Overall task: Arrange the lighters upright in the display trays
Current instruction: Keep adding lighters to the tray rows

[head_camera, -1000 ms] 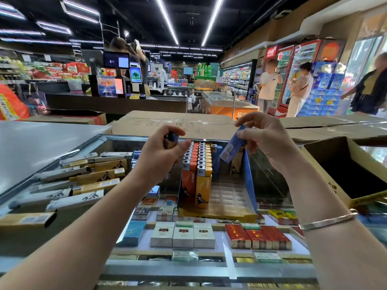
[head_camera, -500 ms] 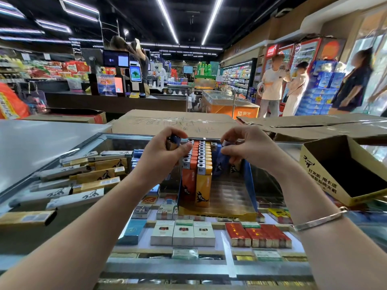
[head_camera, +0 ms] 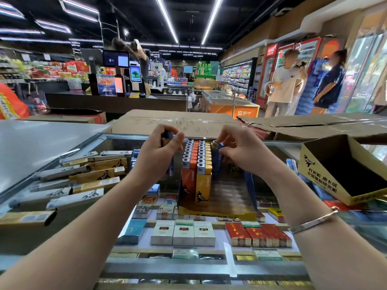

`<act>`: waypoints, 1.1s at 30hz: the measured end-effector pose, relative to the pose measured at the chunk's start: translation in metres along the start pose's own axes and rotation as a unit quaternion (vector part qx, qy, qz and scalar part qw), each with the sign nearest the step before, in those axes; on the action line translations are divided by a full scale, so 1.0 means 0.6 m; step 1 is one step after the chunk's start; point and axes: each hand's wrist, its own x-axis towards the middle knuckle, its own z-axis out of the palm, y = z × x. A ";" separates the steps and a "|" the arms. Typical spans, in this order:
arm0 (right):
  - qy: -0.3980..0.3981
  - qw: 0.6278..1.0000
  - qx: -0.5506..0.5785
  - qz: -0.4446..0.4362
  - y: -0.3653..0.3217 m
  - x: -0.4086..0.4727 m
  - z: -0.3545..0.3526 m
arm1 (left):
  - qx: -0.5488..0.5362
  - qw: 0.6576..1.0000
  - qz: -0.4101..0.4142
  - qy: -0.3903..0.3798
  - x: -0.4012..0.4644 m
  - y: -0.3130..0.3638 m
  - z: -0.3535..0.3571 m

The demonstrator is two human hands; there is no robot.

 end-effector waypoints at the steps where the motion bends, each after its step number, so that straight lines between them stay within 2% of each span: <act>1: 0.000 1.000 0.000 0.001 0.000 0.000 0.000 | 0.001 1.000 -0.002 0.007 0.001 -0.001 -0.001; 11: -0.053 0.998 0.011 0.045 0.005 -0.002 -0.002 | -0.026 1.000 -0.002 0.006 -0.001 0.009 -0.001; 15: -0.055 0.998 -0.022 0.039 0.000 0.000 0.001 | -0.023 1.000 -0.009 0.010 0.001 0.010 -0.003; 21: -0.036 0.998 -0.037 0.037 0.001 0.001 0.004 | -0.090 0.994 -0.056 0.026 0.003 0.013 -0.011; 24: 0.029 0.997 -0.071 0.005 -0.002 0.000 0.006 | -0.147 0.985 -0.081 0.024 0.005 0.018 -0.016; 26: 0.083 0.996 -0.036 -0.020 -0.011 0.002 0.004 | -0.184 0.979 -0.090 0.015 0.006 0.019 -0.018; 28: 0.101 0.993 0.044 -0.048 -0.028 0.002 0.001 | -0.206 0.974 -0.094 0.009 0.006 0.021 -0.017; 30: 0.078 0.988 0.111 -0.078 -0.047 -0.002 0.001 | -0.226 0.969 -0.098 0.011 0.006 0.023 -0.016; 33: 0.037 0.989 0.097 -0.108 -0.063 -0.008 0.017 | -0.255 0.962 -0.099 0.006 0.007 0.025 -0.015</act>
